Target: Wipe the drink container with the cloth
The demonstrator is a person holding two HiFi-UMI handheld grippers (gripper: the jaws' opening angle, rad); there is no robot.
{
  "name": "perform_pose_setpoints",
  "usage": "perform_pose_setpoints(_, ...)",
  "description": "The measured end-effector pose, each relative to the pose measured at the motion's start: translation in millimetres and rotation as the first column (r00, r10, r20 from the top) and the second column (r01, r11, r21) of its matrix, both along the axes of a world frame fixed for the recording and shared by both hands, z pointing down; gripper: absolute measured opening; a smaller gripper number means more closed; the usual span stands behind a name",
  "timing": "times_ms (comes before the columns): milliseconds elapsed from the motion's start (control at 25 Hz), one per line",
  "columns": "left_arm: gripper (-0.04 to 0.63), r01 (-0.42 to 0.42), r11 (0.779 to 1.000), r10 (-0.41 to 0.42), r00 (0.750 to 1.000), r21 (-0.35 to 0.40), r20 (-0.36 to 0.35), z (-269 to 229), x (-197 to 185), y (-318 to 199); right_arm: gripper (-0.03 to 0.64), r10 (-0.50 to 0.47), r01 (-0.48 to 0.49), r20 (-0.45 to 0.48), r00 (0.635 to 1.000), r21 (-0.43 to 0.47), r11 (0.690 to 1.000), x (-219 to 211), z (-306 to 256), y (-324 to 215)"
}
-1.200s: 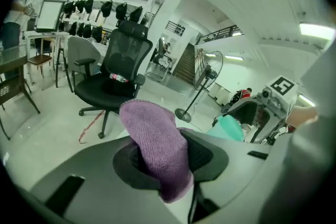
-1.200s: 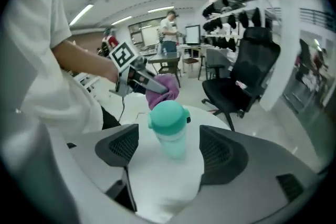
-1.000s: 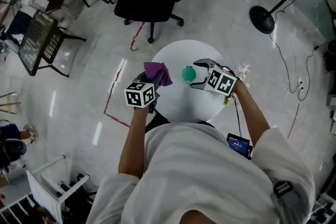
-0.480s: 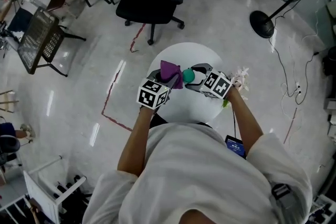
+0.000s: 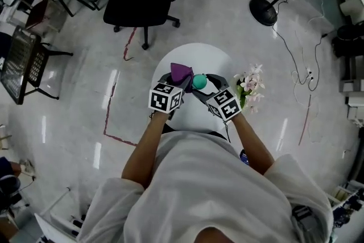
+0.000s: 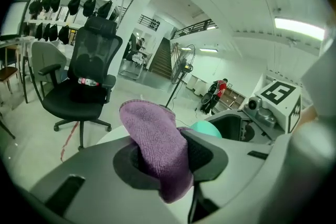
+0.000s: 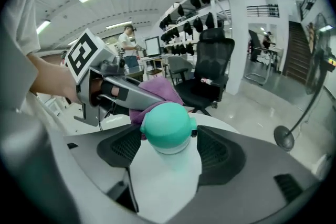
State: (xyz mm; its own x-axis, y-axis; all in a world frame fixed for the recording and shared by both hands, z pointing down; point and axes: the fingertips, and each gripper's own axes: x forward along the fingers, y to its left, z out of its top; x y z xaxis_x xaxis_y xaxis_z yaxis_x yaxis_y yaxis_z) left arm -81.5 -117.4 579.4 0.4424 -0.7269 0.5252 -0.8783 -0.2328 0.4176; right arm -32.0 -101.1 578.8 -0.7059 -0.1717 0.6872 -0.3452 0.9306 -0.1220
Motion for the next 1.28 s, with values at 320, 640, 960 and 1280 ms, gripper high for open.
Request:
perform_pose_setpoints(320,0.124,-0.116,0.992,0.111,0.988,-0.048,-0.103,42,-16,-18,0.342,0.290,-0.290,-0.001,0.957,0.014,0.957,-17,3,-14)
perform_pose_setpoints(640,0.124,-0.242,0.961,0.229,0.968,-0.135,-0.104,114,-12,-41,0.342,0.487,-0.484,-0.030,0.873,0.070,0.872,-18,10,-25)
perform_pose_setpoints(960,0.124,-0.268,0.931,0.279,0.960,-0.247,0.012,186,-2,-47,0.344,0.535,-0.532,-0.025,0.845,0.060,0.844,-11,17,-25)
perform_pose_setpoints(1280,0.124,-0.236,0.944,0.251,0.967,-0.232,0.041,188,-1,-44,0.359,0.432,-0.432,-0.031,0.902,-0.033,0.901,-6,11,-24)
